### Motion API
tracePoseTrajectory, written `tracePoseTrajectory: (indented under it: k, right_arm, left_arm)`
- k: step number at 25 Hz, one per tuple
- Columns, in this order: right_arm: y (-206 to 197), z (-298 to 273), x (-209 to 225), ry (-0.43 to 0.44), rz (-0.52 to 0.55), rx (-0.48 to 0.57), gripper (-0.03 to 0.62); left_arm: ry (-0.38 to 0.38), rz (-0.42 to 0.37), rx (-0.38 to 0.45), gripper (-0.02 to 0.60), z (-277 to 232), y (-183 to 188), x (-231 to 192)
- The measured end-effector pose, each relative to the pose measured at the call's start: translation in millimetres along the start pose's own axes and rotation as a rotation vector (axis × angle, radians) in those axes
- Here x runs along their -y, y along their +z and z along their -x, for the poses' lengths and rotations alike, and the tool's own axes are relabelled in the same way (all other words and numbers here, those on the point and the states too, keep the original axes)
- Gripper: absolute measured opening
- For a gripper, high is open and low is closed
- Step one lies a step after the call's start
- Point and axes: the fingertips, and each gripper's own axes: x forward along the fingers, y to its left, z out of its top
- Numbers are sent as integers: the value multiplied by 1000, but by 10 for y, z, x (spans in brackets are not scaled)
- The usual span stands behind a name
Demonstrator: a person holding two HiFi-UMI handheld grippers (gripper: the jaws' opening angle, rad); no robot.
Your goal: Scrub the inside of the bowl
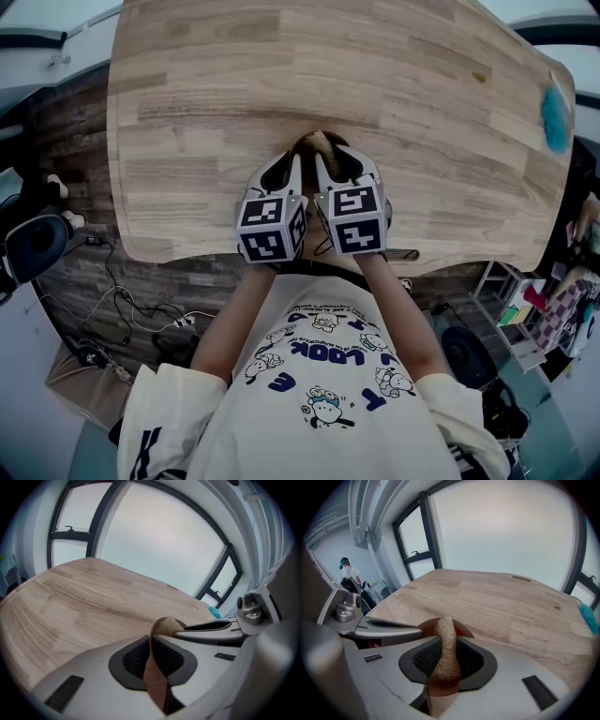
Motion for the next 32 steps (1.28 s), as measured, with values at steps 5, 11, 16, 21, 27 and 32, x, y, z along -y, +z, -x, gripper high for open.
tracePoseTrajectory:
  k: [5, 11, 16, 21, 27, 32]
  right_arm:
    - [-54, 16, -9, -3, -83, -15, 91]
    - [-123, 38, 10, -24, -135, -30, 91]
    - [-157, 51, 15, -21, -149, -44, 91]
    - [-160, 66, -16, 24, -122, -38, 89]
    - [-149, 71, -67, 46, -3, -24, 86]
    - [-141, 84, -103, 104, 76, -32, 86]
  left_arm:
    - [35, 48, 32, 55, 90, -93, 4]
    - [57, 104, 50, 64, 155, -215, 46]
    - [71, 215, 107, 67, 202, -304, 67]
    - [56, 193, 62, 75, 189, -306, 73]
    - [14, 7, -18, 101, 156, -185, 58]
    - [-15, -130, 11, 103, 103, 104, 17]
